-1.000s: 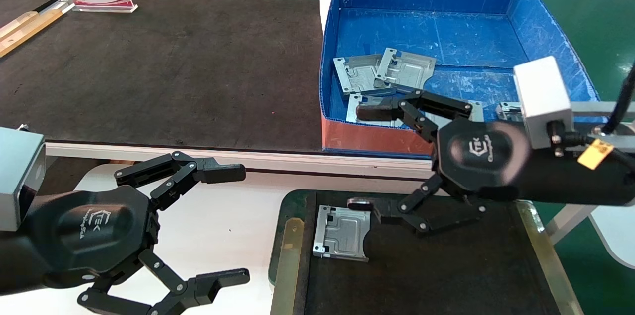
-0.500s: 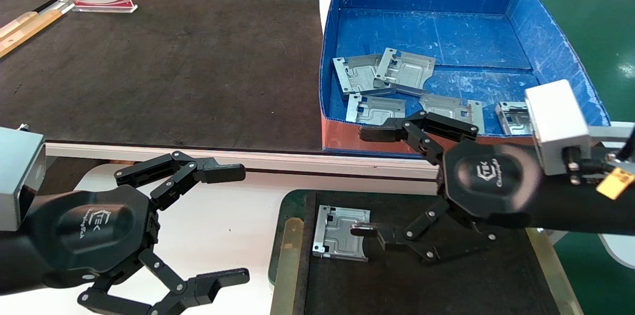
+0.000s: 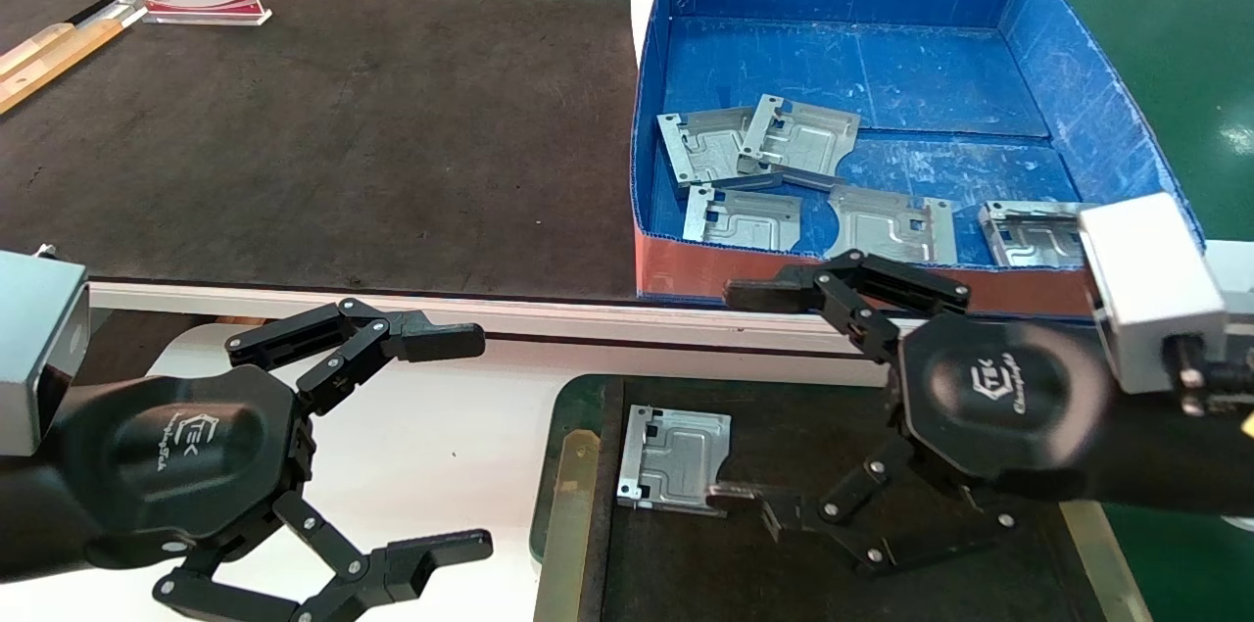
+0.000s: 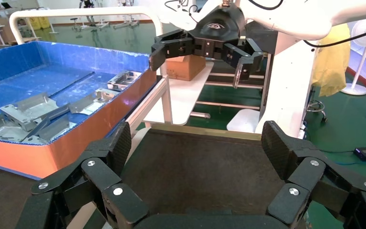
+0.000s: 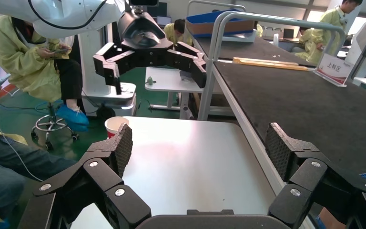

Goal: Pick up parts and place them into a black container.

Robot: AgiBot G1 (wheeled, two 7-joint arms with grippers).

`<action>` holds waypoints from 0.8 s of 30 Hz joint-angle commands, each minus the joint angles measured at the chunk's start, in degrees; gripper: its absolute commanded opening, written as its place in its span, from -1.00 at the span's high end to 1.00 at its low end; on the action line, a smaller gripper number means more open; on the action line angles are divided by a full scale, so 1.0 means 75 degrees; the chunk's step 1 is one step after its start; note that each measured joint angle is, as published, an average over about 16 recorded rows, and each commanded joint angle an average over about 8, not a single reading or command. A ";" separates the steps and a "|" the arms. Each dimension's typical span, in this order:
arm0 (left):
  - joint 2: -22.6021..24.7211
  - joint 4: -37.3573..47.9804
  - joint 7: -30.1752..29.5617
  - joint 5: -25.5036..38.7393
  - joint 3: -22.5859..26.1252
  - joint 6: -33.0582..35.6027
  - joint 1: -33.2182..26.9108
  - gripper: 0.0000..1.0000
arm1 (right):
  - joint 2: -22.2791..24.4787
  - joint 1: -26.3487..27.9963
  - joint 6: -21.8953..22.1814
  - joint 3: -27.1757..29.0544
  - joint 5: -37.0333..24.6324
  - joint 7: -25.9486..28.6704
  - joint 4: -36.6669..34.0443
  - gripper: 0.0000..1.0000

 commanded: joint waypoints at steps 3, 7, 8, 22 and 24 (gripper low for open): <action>0.0000 0.0000 0.0000 0.0000 0.0000 0.0000 0.0000 -1.00 | 0.0095 -0.0289 0.0054 0.0350 -0.0077 0.0233 0.0318 -1.00; 0.0000 0.0000 0.0000 0.0000 0.0000 0.0000 0.0000 -1.00 | 0.0190 -0.0578 0.0109 0.0701 -0.0154 0.0465 0.0637 -1.00; 0.0000 0.0000 0.0000 0.0000 0.0000 0.0000 0.0000 -1.00 | 0.0214 -0.0648 0.0122 0.0786 -0.0173 0.0522 0.0714 -1.00; -0.0001 0.0002 0.0001 -0.0002 0.0000 -0.0002 0.0001 -1.00 | 0.0460 -0.1399 0.0255 0.1705 -0.0365 0.1084 0.1542 -1.00; -0.0001 0.0002 0.0001 -0.0002 -0.0001 -0.0002 0.0001 -1.00 | 0.0469 -0.1422 0.0261 0.1733 -0.0373 0.1091 0.1566 -1.00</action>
